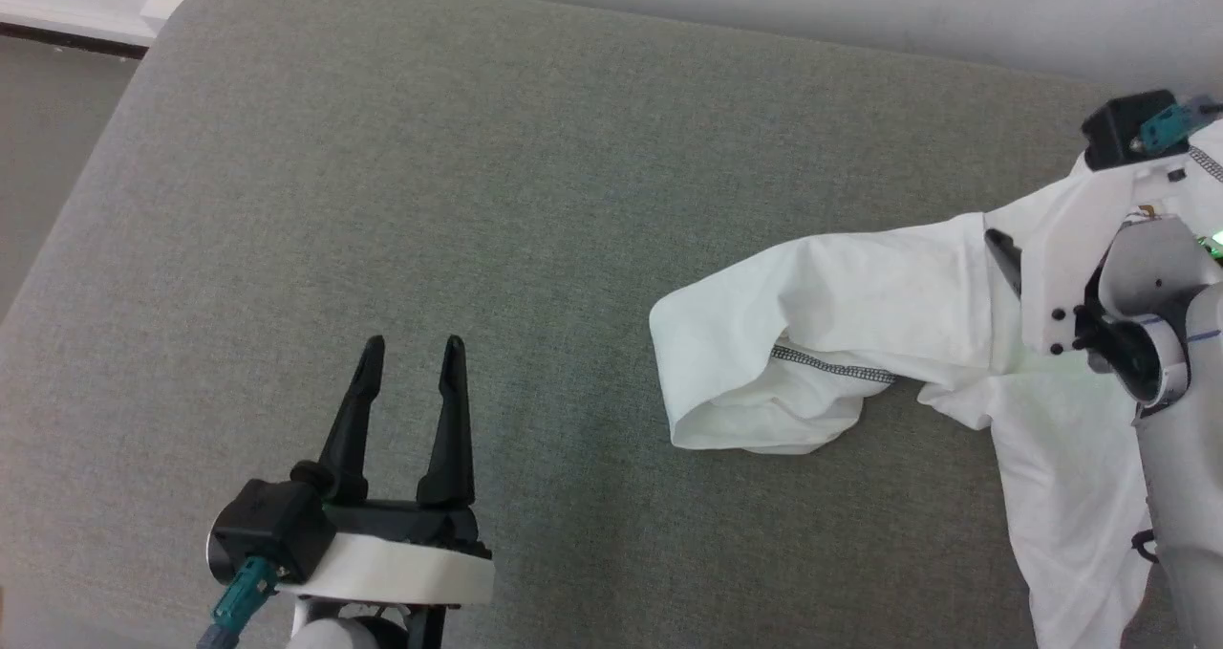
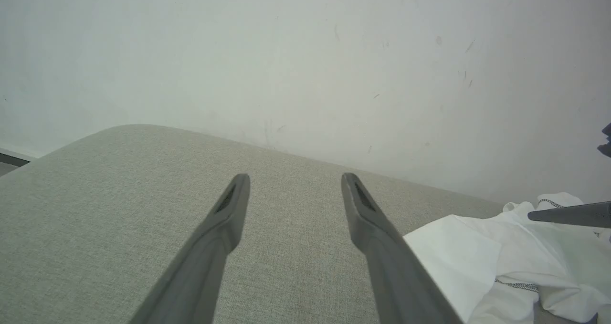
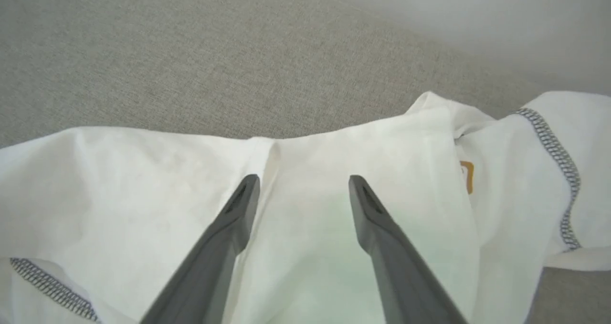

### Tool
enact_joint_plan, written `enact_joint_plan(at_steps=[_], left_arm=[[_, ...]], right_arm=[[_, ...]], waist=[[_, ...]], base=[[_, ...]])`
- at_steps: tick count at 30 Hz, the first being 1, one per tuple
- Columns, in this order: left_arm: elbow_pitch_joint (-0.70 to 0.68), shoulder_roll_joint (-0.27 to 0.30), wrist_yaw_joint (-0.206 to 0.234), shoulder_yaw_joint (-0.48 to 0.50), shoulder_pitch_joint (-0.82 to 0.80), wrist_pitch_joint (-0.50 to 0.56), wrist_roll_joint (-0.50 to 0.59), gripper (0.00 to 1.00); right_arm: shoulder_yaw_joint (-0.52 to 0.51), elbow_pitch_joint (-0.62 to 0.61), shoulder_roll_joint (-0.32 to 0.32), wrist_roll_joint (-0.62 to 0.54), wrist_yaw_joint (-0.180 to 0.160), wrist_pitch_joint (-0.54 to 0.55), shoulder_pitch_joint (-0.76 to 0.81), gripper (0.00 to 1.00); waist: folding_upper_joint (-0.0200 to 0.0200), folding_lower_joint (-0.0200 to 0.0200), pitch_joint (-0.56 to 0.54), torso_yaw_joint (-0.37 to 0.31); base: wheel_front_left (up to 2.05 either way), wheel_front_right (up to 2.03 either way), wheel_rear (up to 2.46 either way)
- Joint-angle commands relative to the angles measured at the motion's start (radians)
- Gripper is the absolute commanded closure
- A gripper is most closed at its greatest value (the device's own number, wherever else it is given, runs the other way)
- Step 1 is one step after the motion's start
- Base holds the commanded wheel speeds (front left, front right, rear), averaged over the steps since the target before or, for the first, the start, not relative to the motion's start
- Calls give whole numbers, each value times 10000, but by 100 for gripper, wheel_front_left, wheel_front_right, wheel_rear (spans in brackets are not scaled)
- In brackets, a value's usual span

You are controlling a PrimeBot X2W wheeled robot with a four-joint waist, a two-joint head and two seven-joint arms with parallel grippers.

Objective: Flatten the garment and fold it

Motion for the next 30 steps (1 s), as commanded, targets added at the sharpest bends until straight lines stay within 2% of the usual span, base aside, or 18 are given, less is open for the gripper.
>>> enact_joint_plan(at_steps=[1,9,10,11,13,14,22,30], left_arm=[[-28,-18,17,14,87,-47,-76,0],[-23,-18,-61,22,-76,-47,-161,0],[-13,-18,-66,11,-104,-47,-171,0],[2,-18,-69,0,-130,-47,-181,0],[40,-18,-66,-21,-175,-47,-193,0],[61,-18,-57,-31,-190,-47,-194,0],[300,-18,-61,-9,1,-47,-115,0],[431,-18,-44,44,486,-47,26,0]], right_arm=[[61,-57,25,35,-7,66,144,0],[55,167,143,-79,-7,-227,332,0],[71,247,166,-78,-7,-299,296,12],[98,331,192,-65,-7,-372,255,44],[152,468,237,-60,-7,-558,162,85],[181,531,253,-68,-7,-660,120,100],[712,622,63,191,-7,-1322,-104,100],[1976,-285,96,1113,-7,-1365,-306,100]], waist=[[0,2,51,102],[0,2,477,428],[0,2,510,453],[0,2,533,471],[0,2,551,487],[0,2,540,483],[0,2,-283,306],[0,2,-1463,251]], base=[[0,0,0],[0,0,0],[0,0,0],[0,0,0],[0,0,0],[0,0,0],[0,0,0],[0,0,0]])
